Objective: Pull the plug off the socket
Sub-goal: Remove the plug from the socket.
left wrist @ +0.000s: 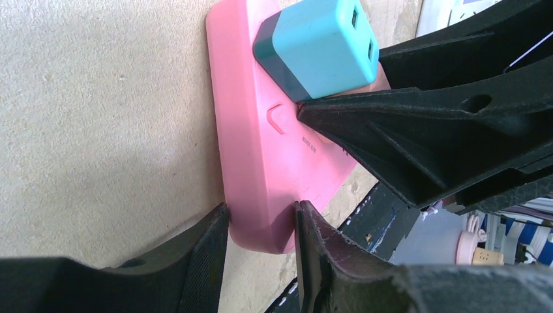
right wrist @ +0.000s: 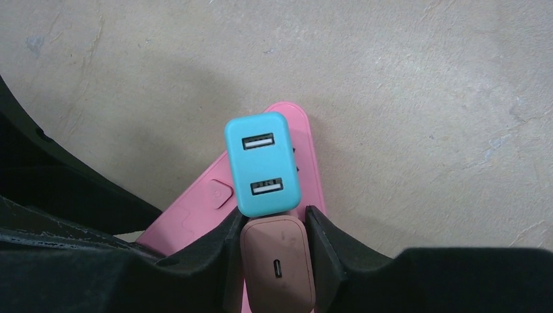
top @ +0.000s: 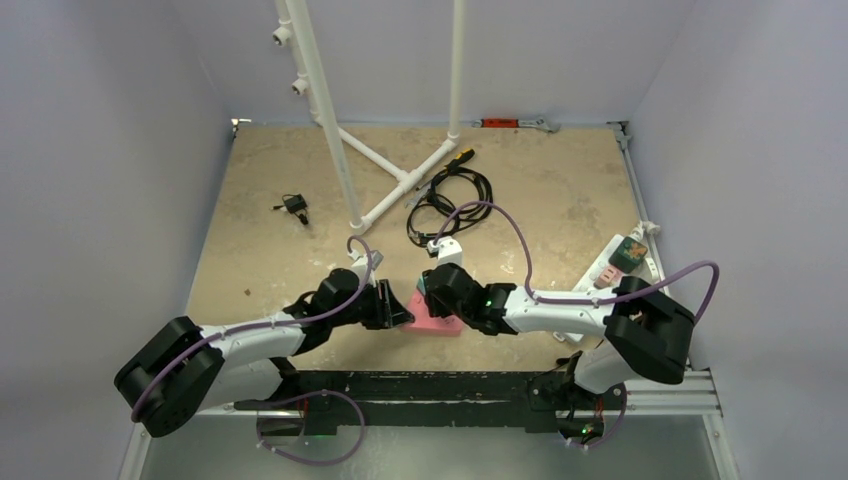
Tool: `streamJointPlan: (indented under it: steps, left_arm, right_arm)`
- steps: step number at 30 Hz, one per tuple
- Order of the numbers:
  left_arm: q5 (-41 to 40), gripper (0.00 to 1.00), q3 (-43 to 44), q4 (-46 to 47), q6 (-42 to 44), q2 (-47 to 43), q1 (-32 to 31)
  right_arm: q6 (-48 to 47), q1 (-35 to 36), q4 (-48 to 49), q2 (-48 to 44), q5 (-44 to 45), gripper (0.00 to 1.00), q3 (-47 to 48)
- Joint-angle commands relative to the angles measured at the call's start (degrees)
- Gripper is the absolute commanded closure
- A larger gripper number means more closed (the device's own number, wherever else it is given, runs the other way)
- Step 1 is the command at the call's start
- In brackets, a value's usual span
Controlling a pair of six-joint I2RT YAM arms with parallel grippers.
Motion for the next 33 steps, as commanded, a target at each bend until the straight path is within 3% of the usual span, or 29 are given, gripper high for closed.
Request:
streamJointPlan:
  steps: [1,14,25,33]
  left_arm:
    - [-1.3,0.75,-1.73,-1.73,1.38,1.37,-0.3]
    - [-2.29,0.81,-3.39,-2.3,2.45,1.1,-0.24]
    - [-2.36,0.88,-2.91,0.66,2.27,5.13,-0.26]
    - [-3.6,0.92,-2.66,0.07,2.33,4.4,-0.32]
  right_arm:
    - [2.47,-0.05,1.41,-0.4,-2.83,1.0,-1.22]
    - [2.75,-5.48,7.79,-6.36,-12.97,1.0,-7.28]
    - [3.74,-3.67,1.91,-1.68,-1.36,1.0,-3.56]
    - [10.17,1.6,-9.1,5.68,9.26,1.0,2.38]
